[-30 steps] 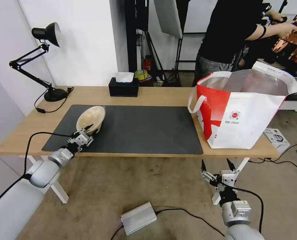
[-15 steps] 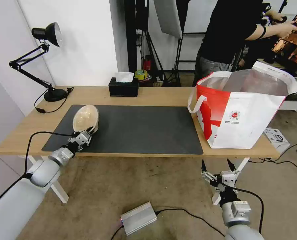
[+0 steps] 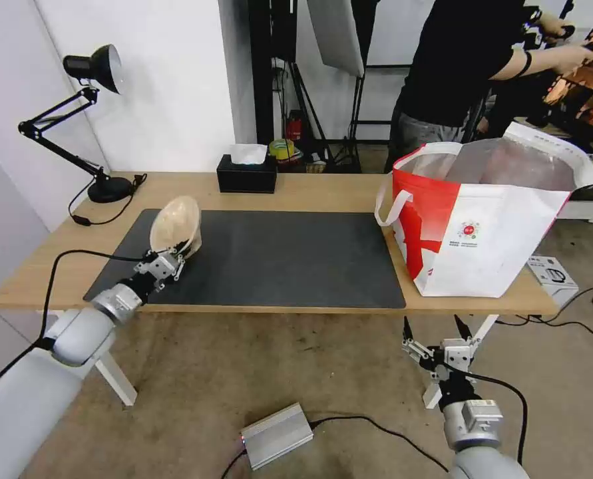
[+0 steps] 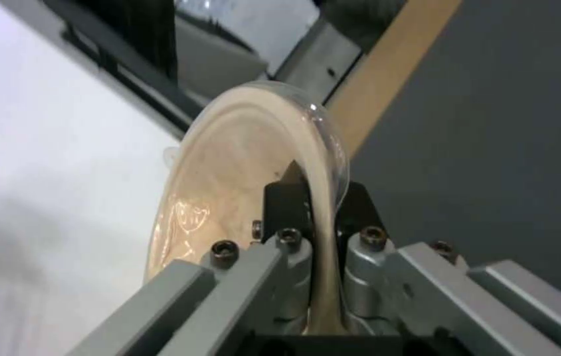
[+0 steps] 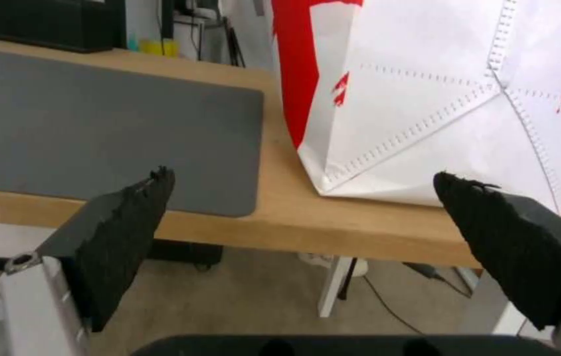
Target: Pick up the trash from the table and place it into the takeout bag.
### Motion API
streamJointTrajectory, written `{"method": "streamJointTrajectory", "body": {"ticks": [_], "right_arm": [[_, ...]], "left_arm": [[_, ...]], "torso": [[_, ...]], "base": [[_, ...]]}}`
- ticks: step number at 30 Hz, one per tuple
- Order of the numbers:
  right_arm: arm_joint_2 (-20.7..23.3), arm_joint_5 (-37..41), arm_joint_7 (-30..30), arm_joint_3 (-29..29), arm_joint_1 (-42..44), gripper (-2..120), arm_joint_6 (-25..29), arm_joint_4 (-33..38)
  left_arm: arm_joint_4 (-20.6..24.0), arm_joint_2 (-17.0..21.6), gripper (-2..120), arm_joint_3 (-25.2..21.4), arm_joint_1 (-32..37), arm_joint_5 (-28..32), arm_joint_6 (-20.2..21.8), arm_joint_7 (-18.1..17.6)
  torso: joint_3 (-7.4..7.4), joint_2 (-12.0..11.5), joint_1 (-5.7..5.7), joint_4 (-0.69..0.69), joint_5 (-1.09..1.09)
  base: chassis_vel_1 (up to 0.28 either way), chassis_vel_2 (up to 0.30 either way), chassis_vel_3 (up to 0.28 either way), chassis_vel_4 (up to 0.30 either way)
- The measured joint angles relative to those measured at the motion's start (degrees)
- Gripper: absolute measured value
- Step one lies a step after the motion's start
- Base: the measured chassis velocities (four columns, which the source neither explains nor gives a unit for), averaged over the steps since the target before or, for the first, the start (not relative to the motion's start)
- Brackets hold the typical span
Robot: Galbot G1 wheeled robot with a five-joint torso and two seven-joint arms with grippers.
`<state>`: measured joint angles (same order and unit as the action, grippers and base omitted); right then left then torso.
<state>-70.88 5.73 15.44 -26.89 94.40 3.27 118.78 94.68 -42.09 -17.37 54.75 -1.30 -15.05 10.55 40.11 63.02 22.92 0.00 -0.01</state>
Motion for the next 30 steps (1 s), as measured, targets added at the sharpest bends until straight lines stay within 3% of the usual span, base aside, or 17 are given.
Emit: {"method": "streamJointTrajectory", "body": {"ticks": [5, 14, 23, 30], "right_arm": [[-0.07, 0.0, 0.0, 0.27, -0.12, 100, -0.33, 0.5], [-0.19, 0.0, 0.0, 0.75, -0.25, 100, -0.44, 1.13], [-0.52, -0.26, 0.0, 1.48, -0.27, 100, -0.63, 1.66], [-1.45, -1.18, -0.02, 2.81, -0.49, 100, -0.72, 1.68]], "left_arm": [[3.7, 2.22, 1, 0.32, -1.67, -0.96, -0.45, 1.45], [5.78, 8.35, 1, 7.84, -12.47, -2.55, -1.0, 5.88], [4.41, 10.37, 1, 20.04, -28.12, -4.75, -1.88, 10.23], [0.89, 8.11, 1, 32.36, -42.45, -5.89, -2.55, 12.68]], "torso": [[0.0, 0.0, 0.0, 0.0, 0.01], [0.0, 0.01, 0.0, 0.0, 0.0], [0.0, 0.0, 0.0, 0.0, 0.0], [0.0, 0.01, 0.0, -0.01, 0.02]], "base": [[0.0, 0.0, 0.0, 0.0], [0.0, 0.0, 0.0, 0.0], [0.0, 0.0, 0.0, 0.0], [0.0, 0.0, 0.0, 0.0]]}}
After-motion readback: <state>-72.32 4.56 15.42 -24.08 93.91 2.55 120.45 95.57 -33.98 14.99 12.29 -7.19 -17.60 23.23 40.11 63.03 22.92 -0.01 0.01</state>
